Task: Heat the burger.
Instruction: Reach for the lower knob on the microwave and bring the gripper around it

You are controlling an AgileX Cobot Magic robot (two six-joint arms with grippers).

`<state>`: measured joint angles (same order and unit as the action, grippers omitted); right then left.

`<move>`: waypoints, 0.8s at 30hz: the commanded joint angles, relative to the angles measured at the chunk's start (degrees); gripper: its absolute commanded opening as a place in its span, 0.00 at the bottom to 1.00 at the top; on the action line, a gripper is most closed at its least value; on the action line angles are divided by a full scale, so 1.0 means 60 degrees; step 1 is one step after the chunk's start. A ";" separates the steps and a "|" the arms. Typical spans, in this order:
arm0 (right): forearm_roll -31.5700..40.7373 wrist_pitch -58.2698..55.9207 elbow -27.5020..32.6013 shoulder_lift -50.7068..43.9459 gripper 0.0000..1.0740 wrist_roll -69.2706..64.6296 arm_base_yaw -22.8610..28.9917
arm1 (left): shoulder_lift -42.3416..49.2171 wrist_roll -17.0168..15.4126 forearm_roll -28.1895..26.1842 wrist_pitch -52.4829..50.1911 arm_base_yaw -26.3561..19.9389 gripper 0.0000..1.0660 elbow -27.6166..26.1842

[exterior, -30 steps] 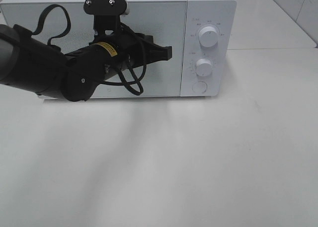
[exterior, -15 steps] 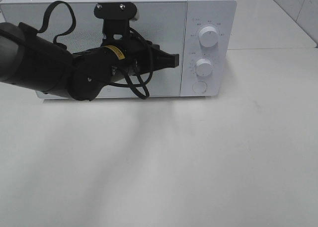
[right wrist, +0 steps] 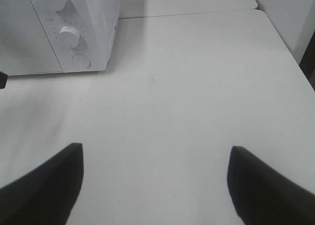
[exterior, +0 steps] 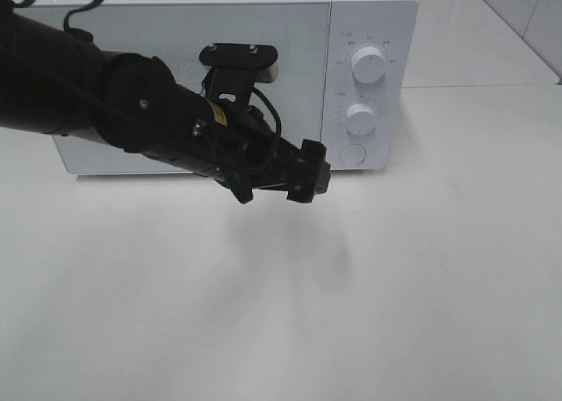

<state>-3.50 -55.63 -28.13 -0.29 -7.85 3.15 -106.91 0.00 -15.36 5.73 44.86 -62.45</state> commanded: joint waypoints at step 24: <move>0.0000 0.0095 0.0010 -0.0248 0.71 -0.0010 -0.0057 | 0.3142 -0.0315 0.0334 0.7401 -0.2101 0.94 -0.0019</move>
<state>-3.50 -55.63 -28.13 -0.29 -7.85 3.15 -88.87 -1.72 -13.58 48.99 32.66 -62.45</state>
